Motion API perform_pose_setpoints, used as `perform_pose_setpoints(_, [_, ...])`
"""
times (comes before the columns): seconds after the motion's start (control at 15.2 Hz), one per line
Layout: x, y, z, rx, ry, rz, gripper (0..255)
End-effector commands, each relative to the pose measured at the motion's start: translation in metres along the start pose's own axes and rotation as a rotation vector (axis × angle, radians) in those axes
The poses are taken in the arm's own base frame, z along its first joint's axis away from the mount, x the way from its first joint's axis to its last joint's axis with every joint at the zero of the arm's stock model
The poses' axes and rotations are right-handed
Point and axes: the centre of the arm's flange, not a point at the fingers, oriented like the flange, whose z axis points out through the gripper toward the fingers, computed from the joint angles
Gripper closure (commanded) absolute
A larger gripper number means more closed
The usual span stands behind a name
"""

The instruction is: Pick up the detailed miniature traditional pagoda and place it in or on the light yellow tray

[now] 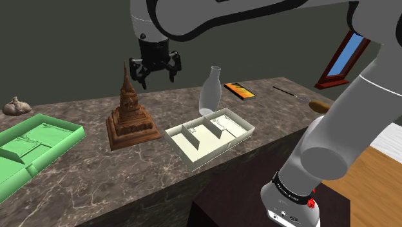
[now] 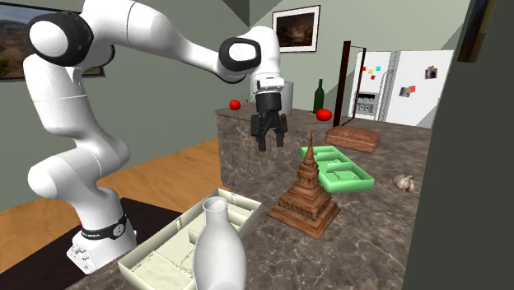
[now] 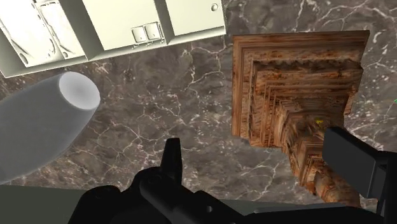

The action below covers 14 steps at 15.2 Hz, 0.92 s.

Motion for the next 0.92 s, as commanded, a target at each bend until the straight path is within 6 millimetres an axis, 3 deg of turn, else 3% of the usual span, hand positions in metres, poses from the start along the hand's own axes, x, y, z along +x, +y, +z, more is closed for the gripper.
perform_pose_setpoints(0.0, [0.009,-0.024,0.0,-0.009,0.028,0.031,0])
perform_pose_setpoints(0.46, [0.046,-0.101,-0.004,-0.04,0.115,0.122,0])
perform_pose_setpoints(0.86, [0.049,-0.099,0.027,-0.04,0.115,0.122,0])
